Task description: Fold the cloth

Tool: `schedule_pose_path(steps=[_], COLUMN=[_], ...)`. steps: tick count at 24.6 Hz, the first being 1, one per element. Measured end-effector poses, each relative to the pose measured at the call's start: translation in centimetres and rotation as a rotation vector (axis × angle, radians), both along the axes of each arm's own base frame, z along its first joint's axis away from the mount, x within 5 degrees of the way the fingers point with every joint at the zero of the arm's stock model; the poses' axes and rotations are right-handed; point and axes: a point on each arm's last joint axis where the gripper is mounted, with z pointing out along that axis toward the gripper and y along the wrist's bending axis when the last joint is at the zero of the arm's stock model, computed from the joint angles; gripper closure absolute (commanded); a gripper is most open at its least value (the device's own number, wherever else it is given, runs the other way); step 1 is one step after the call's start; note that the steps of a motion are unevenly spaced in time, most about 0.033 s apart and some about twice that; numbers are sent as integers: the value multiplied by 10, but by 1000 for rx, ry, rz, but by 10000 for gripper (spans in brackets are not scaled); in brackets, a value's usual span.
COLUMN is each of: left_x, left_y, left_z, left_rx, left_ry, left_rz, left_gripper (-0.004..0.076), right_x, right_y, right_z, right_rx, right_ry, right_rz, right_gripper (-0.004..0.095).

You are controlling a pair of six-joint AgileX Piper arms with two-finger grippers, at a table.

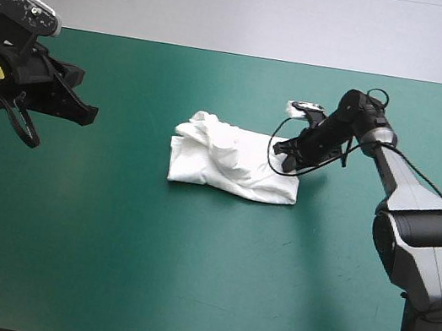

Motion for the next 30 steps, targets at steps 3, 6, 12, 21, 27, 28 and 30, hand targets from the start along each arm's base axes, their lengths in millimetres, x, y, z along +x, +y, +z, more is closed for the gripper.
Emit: schedule_pose_path(steps=[3, 6, 12, 21, 27, 28, 30], left_x=[0, 0, 0, 1, 1, 1, 1], left_y=[-1, -1, -1, -1, -1, -1, -1], left_z=[1, 1, 1, 1, 1, 1, 2], left_rx=[-10, -14, -15, -12, -11, -10, -11], left_ry=[-3, -6, -11, -16, -17, -17, -18], left_rz=[-6, -8, -8, -10, -11, -12, -12], left_gripper=[733, 733, 733, 733, 733, 733, 733], right_x=[5, 4, -26, -82, -103, -106, -108], right_y=[-46, -98, -189, -258, -276, -278, -279], right_z=[3, 7, 16, 19, 17, 15, 13], right_rx=[-55, -82, -117, -164, -170, -175, -191], right_ry=[-3, 4, 38, 82, 92, 97, 105], right_rz=[-92, -199, -402, -581, -639, -641, -638], right_gripper=[915, 915, 915, 915, 915, 915, 915])
